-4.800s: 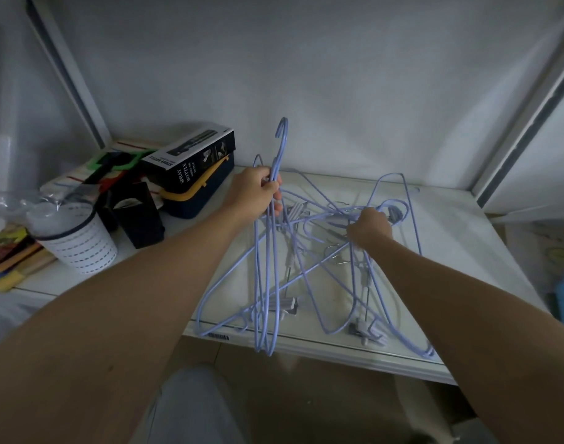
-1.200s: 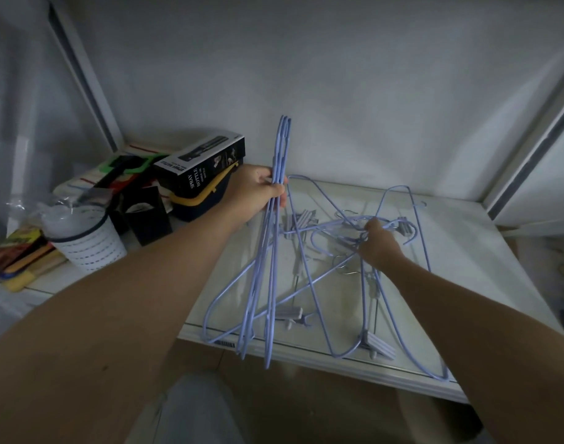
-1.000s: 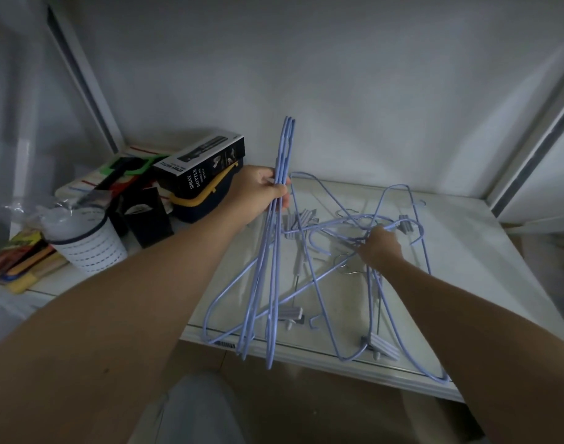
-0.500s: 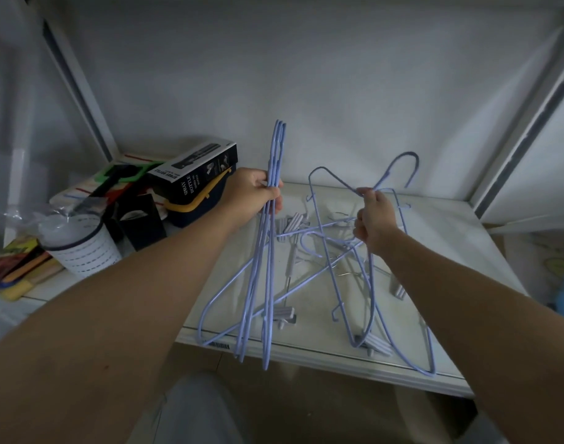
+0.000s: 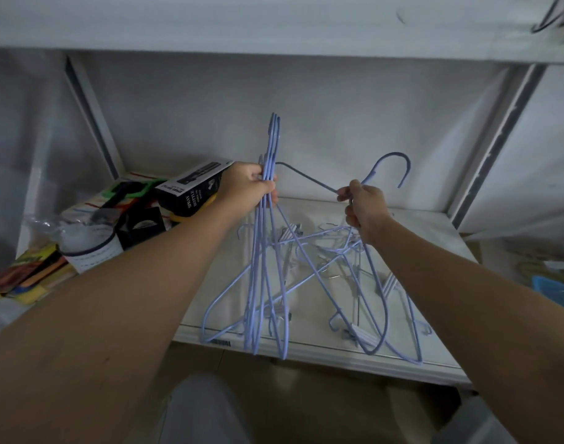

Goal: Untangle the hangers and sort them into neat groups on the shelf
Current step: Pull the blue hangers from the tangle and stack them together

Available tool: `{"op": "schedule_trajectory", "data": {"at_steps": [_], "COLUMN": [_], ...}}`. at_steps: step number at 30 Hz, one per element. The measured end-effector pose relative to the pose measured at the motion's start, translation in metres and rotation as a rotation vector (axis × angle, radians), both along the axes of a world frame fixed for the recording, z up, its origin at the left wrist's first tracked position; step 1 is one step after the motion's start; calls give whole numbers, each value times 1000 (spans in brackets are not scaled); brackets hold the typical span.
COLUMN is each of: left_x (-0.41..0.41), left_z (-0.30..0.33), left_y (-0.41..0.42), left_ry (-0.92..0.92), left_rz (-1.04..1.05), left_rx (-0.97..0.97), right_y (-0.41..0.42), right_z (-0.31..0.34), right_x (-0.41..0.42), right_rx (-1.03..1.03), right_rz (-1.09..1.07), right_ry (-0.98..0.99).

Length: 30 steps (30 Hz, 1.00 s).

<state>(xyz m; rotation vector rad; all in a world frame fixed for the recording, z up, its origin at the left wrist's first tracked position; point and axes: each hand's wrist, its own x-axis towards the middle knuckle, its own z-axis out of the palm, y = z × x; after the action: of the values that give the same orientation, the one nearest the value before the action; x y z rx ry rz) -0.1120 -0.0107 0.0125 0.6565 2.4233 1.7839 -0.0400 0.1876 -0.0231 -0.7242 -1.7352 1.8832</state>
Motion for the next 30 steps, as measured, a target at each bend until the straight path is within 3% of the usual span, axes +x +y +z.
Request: {"op": "schedule_trajectory", "data": {"at_steps": [8,17,23,30], "left_x": [1,-9,2,12], "left_z": [10,19,18,14], "left_y": [-15,-25,-12,7], "left_ry": [22,43,42,-53], "left_rz": [31,79,5,-108], "left_rx": [-33,-35,-63,-31], "right_y": [-6,9,10,-3], "right_z": [9,53,40,36], "right_x": [-2,8,15,14], "right_rx": [97,640,606,507], "right_rz": [-59,-316,-218,65], "right_ry": [-63,-289,-189,20]}}
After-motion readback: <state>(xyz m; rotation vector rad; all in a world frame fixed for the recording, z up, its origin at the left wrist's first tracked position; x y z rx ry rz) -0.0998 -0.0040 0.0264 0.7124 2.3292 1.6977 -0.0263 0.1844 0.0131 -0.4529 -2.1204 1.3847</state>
